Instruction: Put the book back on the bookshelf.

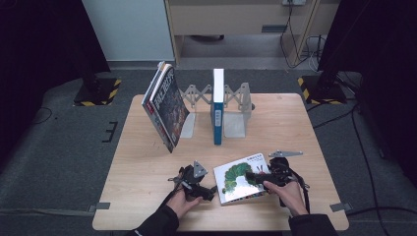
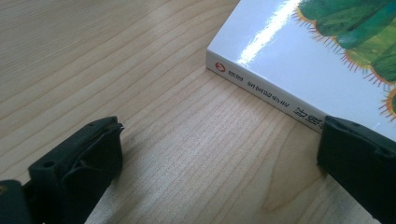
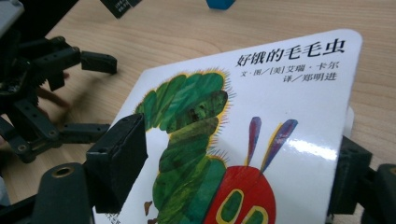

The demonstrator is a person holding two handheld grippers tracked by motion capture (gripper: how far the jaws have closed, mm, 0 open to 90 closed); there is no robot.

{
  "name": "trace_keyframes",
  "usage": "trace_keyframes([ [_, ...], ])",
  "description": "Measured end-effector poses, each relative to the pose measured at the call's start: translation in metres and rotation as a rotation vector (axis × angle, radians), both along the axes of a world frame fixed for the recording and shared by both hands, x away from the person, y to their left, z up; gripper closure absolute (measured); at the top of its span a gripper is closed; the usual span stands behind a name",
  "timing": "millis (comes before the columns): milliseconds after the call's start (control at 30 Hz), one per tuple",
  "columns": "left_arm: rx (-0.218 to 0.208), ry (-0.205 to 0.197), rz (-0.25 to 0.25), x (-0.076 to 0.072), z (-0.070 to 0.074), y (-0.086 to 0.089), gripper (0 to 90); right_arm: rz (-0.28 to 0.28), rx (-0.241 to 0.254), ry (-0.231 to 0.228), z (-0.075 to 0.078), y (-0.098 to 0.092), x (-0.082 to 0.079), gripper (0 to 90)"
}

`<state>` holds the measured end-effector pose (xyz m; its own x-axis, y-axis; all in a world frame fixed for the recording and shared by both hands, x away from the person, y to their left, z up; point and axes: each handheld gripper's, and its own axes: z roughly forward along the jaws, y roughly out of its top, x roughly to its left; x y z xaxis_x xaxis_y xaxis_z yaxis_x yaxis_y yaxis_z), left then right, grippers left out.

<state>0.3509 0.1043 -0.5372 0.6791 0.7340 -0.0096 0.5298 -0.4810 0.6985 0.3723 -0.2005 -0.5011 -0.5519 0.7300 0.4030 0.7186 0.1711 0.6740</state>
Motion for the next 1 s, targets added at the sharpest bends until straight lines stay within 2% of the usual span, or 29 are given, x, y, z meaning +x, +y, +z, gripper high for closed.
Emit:
trace_keyframes([
  [67, 0.0, 0.0, -0.001, 0.0, 0.0, 0.0, 0.0, 0.018, 0.009, 0.01, -0.001, 0.0, 0.001, 33.2],
  [100, 0.0, 0.0, -0.002, 0.0, 0.0, 0.0, 0.0, 0.026, 0.016, 0.016, -0.001, 0.001, 0.001, 33.3],
  [167, 0.0, 0.0, -0.002, 0.0, 0.0, 0.0, 0.0, 0.04, -0.011, 0.005, -0.001, 0.003, 0.002, 36.7],
  [233, 0.0, 0.0, -0.003, 0.0, 0.0, 0.0, 0.0, 0.045, -0.012, 0.013, -0.001, 0.003, 0.002, 38.5],
  [567, -0.003, -0.001, -0.004, 0.0, 0.0, 0.001, 0.0, 0.018, 0.019, 0.039, 0.0, -0.003, 0.003, 48.9],
  [633, -0.004, -0.003, -0.006, 0.0, 0.001, 0.002, 2.3, 0.016, 0.023, 0.042, 0.0, -0.004, 0.003, 51.1],
  [733, -0.002, 0.002, -0.007, 0.0, 0.004, 0.002, 10.7, 0.013, 0.031, 0.042, 0.001, -0.006, 0.003, 53.7],
  [800, -0.027, 0.029, -0.011, -0.001, 0.008, 0.003, 15.2, 0.015, 0.04, 0.045, 0.002, -0.007, 0.003, 56.0],
  [867, -0.044, 0.031, -0.006, -0.001, 0.01, 0.004, 15.4, 0.018, 0.049, 0.045, 0.002, -0.008, 0.004, 58.1],
  [900, -0.09, 0.033, -0.003, -0.001, 0.014, 0.005, 16.6, 0.021, 0.059, 0.045, 0.003, -0.008, 0.003, 59.7],
  [933, -0.112, 0.03, 0.003, -0.001, 0.015, 0.006, 16.7, 0.025, 0.072, 0.046, 0.004, -0.008, 0.003, 61.6],
  [967, -0.112, 0.03, 0.003, -0.001, 0.015, 0.006, 16.9, 0.031, 0.083, 0.041, 0.005, -0.009, 0.003, 63.1],
  [1000, -0.143, 0.029, 0.0, -0.001, 0.019, 0.008, 17.3, 0.033, 0.089, 0.04, 0.005, -0.009, 0.003, 63.9],
])
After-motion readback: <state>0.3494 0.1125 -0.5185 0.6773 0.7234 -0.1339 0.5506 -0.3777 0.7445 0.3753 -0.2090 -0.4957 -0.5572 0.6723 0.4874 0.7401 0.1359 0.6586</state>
